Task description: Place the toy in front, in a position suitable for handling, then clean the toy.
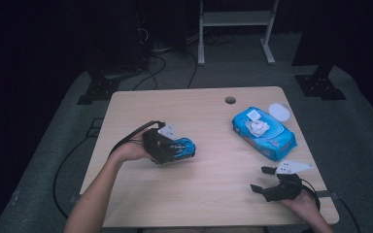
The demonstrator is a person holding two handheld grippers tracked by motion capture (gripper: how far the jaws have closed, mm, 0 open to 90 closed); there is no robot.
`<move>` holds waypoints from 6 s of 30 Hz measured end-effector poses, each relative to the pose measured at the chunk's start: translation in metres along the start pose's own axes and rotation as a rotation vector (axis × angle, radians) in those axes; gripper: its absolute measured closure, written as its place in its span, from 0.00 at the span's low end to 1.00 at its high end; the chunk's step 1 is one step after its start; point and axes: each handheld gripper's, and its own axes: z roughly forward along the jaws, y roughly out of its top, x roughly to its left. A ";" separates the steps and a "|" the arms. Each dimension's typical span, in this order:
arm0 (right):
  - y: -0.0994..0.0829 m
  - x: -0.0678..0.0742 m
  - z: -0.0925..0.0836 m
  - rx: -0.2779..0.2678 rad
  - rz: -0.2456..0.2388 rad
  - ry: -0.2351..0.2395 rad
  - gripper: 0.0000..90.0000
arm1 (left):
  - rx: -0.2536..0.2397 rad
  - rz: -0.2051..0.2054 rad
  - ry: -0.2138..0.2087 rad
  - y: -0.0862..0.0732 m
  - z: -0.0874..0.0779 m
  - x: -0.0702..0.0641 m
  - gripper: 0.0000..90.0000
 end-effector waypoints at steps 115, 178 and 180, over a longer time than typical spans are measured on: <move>0.137 -0.116 0.054 0.197 -0.061 -0.277 0.47 | -0.460 -0.303 0.245 -0.069 0.025 -0.062 0.03; 0.163 -0.092 -0.008 -0.025 0.016 -0.195 0.97 | -0.449 -0.276 0.257 -0.073 0.026 -0.064 0.03; 0.166 -0.084 -0.011 -0.042 -0.003 -0.181 0.97 | -0.450 -0.275 0.256 -0.072 0.027 -0.065 0.03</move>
